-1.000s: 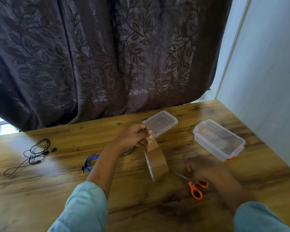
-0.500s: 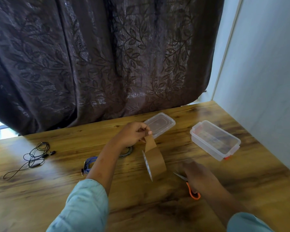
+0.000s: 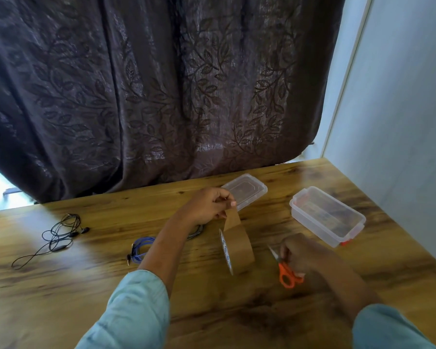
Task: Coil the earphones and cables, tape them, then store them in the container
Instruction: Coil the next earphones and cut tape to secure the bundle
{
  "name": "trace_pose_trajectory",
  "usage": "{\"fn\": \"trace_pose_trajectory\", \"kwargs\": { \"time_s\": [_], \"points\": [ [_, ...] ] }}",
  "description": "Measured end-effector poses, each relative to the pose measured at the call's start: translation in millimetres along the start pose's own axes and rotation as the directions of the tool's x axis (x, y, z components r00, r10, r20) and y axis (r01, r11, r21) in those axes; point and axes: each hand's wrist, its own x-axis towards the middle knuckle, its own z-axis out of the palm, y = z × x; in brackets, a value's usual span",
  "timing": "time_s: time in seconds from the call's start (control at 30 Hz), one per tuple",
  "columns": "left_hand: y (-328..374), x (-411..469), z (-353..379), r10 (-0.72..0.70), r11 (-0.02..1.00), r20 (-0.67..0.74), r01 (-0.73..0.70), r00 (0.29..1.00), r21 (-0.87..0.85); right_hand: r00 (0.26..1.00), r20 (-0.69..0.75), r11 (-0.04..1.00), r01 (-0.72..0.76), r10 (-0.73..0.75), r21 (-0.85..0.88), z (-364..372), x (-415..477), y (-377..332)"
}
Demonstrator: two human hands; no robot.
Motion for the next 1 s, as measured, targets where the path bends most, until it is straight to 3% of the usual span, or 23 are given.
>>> {"fn": "trace_pose_trajectory", "kwargs": {
  "time_s": [0.2,0.3,0.4,0.53,0.7,1.0],
  "points": [
    [1,1,3,0.002,1.0,-0.01,-0.003,1.0,-0.02,0.993,-0.115,0.989,-0.021,0.004,-0.148,17,-2,-15],
    [0,2,4,0.009,1.0,-0.023,-0.009,1.0,-0.005,0.981,-0.185,0.987,-0.09,0.064,-0.135,26,-15,-27],
    [1,2,4,0.014,1.0,-0.023,-0.014,1.0,0.004,0.987,-0.124,0.992,-0.111,0.102,-0.064,42,-29,-34],
    [0,4,6,0.017,1.0,-0.027,-0.016,1.0,0.012,0.98,-0.083,0.972,-0.191,0.18,-0.14,53,-32,-41],
    [3,7,5,0.026,0.998,-0.036,-0.023,0.999,0.065,0.976,-0.153,0.944,-0.194,0.157,-0.268,42,-21,-47],
    [10,9,5,0.076,0.973,-0.045,-0.064,0.996,0.222,0.977,-0.21,0.965,-0.099,0.048,-0.243,39,5,-34]
  ]
}}
